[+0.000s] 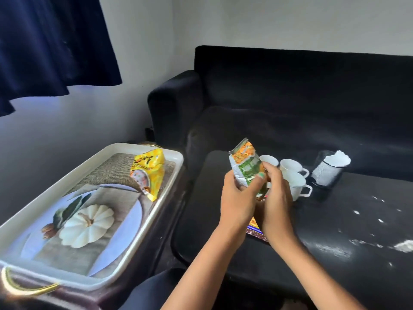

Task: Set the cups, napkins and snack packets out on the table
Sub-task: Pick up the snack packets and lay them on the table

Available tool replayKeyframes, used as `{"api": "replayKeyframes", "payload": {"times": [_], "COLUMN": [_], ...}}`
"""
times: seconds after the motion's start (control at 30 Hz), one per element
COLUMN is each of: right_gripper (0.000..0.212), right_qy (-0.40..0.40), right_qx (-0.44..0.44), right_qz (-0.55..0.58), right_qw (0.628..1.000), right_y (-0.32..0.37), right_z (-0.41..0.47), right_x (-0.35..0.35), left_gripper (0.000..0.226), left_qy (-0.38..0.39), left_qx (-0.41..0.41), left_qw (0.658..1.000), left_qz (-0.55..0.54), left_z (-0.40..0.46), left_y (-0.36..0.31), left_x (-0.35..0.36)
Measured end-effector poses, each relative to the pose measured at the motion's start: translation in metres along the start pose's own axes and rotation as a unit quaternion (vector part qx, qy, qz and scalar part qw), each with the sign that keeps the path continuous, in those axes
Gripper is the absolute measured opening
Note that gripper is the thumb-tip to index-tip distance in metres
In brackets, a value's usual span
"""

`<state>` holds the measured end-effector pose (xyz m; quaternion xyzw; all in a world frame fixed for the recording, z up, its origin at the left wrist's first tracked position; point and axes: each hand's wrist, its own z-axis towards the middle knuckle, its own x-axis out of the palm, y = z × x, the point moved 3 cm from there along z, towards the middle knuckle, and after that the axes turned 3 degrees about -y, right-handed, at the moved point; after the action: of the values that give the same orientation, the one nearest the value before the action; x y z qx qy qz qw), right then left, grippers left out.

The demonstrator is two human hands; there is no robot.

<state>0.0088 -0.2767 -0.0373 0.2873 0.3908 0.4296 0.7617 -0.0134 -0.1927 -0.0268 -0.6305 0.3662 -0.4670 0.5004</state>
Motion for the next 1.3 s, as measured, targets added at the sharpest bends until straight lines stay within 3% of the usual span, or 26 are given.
{"api": "replayKeyframes", "payload": {"times": [0.1,0.17,0.27,0.37,0.47,0.53,0.67,0.83,1.3], "right_gripper": [0.066,0.063,0.049,0.035,0.014,0.010,0.030,0.038,0.045], "right_qy": [0.056,0.078,0.083,0.047,0.060,0.101,0.153,0.164,0.167], "right_qx": [-0.006,0.007,0.087,0.222,0.293,0.305,0.304,0.326,0.326], "right_qz": [-0.038,-0.020,0.062,0.209,0.246,0.256,0.280,0.324,0.303], "right_qw": [0.998,0.997,0.991,0.951,0.922,0.912,0.898,0.873,0.880], "right_y": [-0.006,-0.013,-0.026,-0.043,-0.056,-0.062,-0.067,-0.074,-0.087], "right_z": [0.002,0.009,0.015,0.022,0.023,0.020,0.015,0.016,0.014], "right_x": [-0.004,-0.013,-0.027,-0.041,-0.051,-0.055,-0.061,-0.071,-0.088], "left_gripper": [0.019,0.018,0.018,0.018,0.025,0.031,0.039,0.027,0.037], "left_qy": [-0.014,-0.006,0.014,0.029,0.054,0.076,0.122,0.171,0.167], "left_qx": [-0.020,-0.040,-0.067,-0.090,-0.092,-0.101,-0.126,-0.143,-0.077], "left_qw": [1.000,0.999,0.997,0.995,0.994,0.991,0.981,0.970,0.969], "left_qz": [-0.008,-0.011,-0.020,-0.029,0.001,0.031,0.083,0.096,0.163], "left_z": [0.006,0.010,0.016,0.019,0.022,0.022,0.021,0.019,0.014], "left_y": [0.007,0.010,0.013,0.013,0.015,0.017,0.022,0.029,0.033], "left_x": [0.002,0.002,0.003,0.003,0.004,0.008,0.019,0.032,0.065]}}
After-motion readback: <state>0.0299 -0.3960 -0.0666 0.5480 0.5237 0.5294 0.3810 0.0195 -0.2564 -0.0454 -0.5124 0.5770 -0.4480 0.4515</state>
